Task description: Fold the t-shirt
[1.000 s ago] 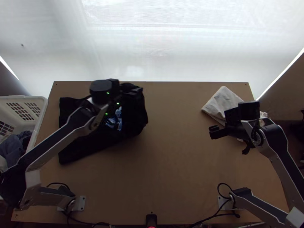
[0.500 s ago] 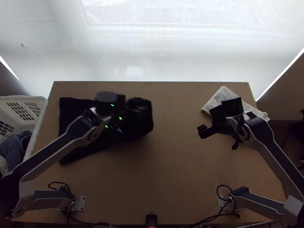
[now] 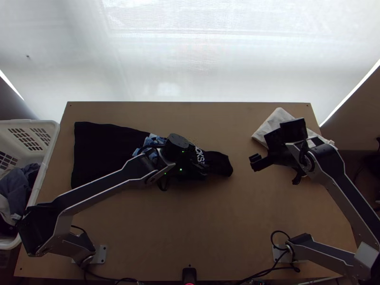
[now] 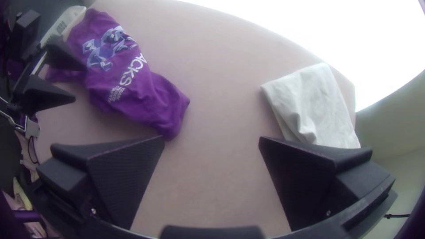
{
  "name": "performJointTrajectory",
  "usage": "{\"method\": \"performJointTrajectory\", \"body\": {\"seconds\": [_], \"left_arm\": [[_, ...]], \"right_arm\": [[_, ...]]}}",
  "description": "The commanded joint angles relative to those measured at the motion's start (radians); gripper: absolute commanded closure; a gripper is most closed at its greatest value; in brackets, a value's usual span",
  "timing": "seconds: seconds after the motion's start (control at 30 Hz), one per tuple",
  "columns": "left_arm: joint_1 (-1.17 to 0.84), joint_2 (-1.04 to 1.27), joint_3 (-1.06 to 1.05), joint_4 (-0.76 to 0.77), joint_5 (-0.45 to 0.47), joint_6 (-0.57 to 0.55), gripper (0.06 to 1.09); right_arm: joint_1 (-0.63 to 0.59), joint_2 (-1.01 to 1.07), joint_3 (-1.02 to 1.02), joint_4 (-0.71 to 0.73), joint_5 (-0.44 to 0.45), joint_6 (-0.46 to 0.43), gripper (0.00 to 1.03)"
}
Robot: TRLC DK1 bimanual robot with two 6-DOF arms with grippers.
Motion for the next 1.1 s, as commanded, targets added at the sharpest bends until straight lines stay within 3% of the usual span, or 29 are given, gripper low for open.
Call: {"method": "performJointTrajectory", "body": {"seconds": [0.0,0.17,0.4,0.63,1.07], "left_arm": [[0.095,0.004,0.003,-0.060,-0.006,0.057,0.10],[0.242,-0.090,-0.099,-0.100,-0.006,0.089,0.10],[0.380,-0.215,-0.148,-0.098,-0.006,0.109,0.10],[0.442,-0.292,-0.172,-0.101,-0.006,0.091,0.10],[0.543,-0.364,-0.185,-0.126,-0.006,0.071,0.10]], "right_arm": [[0.072,0.030,0.016,-0.013,-0.006,-0.011,0.04],[0.294,0.168,0.079,-0.249,-0.142,-0.080,0.04],[0.469,0.358,0.162,-0.223,-0.357,-0.053,0.04],[0.414,0.590,0.247,-0.028,-0.356,-0.050,0.04],[0.273,0.939,0.517,0.079,-0.254,-0.043,0.04]]}}
